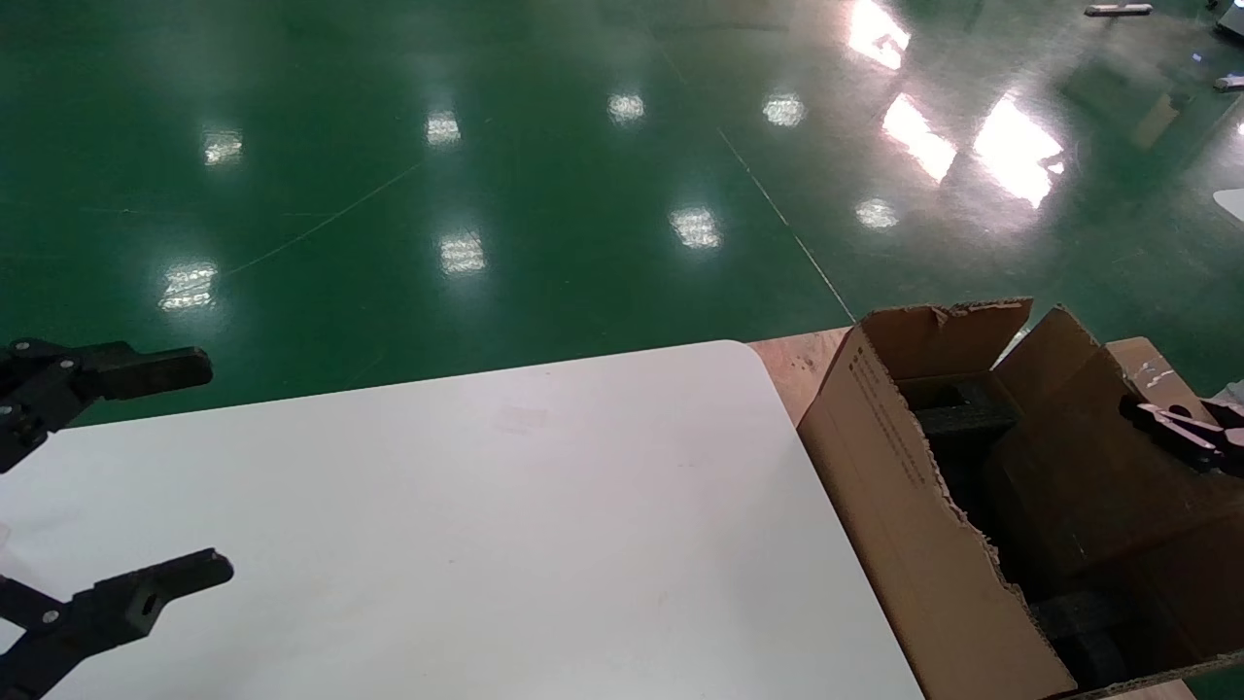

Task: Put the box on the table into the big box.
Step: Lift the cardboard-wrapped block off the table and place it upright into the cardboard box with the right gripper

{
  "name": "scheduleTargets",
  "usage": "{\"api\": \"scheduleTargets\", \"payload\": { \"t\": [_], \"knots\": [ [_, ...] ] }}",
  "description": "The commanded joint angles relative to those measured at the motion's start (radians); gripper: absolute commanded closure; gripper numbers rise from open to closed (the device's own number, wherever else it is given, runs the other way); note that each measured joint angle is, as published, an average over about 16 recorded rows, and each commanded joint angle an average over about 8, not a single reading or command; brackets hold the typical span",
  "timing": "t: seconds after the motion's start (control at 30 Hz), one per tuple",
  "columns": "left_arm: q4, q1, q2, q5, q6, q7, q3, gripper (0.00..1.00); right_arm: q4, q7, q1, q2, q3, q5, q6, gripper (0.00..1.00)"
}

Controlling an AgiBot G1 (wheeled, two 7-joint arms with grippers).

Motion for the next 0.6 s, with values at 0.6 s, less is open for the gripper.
{"api": "scheduleTargets", "payload": {
  "t": [0.6],
  "knots": [
    [0.0, 0.0, 0.0, 0.0, 0.0, 0.0, 0.0, 0.0, -0.018, -0.103, -0.078, -0.039, -0.069, 0.207, -0.029, 1.0]
  ]
}}
